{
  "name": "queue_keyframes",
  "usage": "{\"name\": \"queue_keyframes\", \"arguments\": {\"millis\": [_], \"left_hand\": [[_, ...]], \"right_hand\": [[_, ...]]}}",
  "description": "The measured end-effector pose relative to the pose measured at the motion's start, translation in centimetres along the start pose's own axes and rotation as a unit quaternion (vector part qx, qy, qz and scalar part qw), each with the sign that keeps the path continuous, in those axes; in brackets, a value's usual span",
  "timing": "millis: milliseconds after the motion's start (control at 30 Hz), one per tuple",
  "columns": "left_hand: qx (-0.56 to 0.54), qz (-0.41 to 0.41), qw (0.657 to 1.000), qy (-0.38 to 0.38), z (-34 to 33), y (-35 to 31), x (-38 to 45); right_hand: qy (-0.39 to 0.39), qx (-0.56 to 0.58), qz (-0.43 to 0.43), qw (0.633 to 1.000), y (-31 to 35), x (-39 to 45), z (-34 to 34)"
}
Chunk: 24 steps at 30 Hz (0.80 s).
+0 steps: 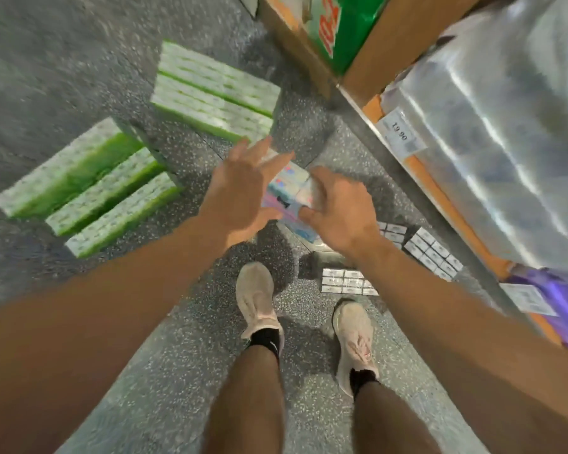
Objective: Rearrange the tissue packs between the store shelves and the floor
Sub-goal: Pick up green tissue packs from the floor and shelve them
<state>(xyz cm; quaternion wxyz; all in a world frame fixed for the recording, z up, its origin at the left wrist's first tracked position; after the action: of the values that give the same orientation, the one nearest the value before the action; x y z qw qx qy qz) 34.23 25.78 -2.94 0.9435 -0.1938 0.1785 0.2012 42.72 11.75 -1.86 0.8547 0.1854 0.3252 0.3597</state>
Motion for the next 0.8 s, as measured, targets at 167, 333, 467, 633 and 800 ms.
{"name": "queue_keyframes", "arguments": {"millis": [167, 333, 467, 633, 800], "left_hand": [[-0.108, 0.014, 0.993, -0.037, 16.7, -1.6, -7.5], [-0.095, 0.140, 0.976, -0.138, 32.0, -2.9, -19.4], [-0.106, 0.263, 0.933, -0.223, 40.7, -3.8, -33.8], [-0.085, 0.416, 0.858, -0.290, 46.4, -4.9, -55.8], [-0.108, 0.506, 0.771, -0.372, 47.2, -8.4, -79.3]], "right_hand": [[0.020, 0.049, 0.111, 0.992, 12.2, -3.3, 12.5], [-0.009, 0.066, 0.236, 0.970, 25.3, -9.1, 23.4], [-0.015, 0.095, 0.371, 0.924, 37.0, -16.8, 27.9], [0.043, 0.081, 0.536, 0.839, 52.1, -30.1, 27.4], [0.140, 0.073, 0.661, 0.734, 65.1, -46.6, 22.3]]}}
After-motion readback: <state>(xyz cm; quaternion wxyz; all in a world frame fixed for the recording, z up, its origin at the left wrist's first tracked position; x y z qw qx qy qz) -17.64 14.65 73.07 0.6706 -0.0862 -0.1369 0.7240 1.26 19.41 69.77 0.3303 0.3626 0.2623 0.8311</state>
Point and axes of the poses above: each hand's wrist, its own x-axis towards the middle knuckle, its own z-axis out of the back of the hand, y = z × x, the point moved 5 cm from there along x, towards the middle knuckle, and after that the axes turned 7 degrees about z, right-handed, at the moved point
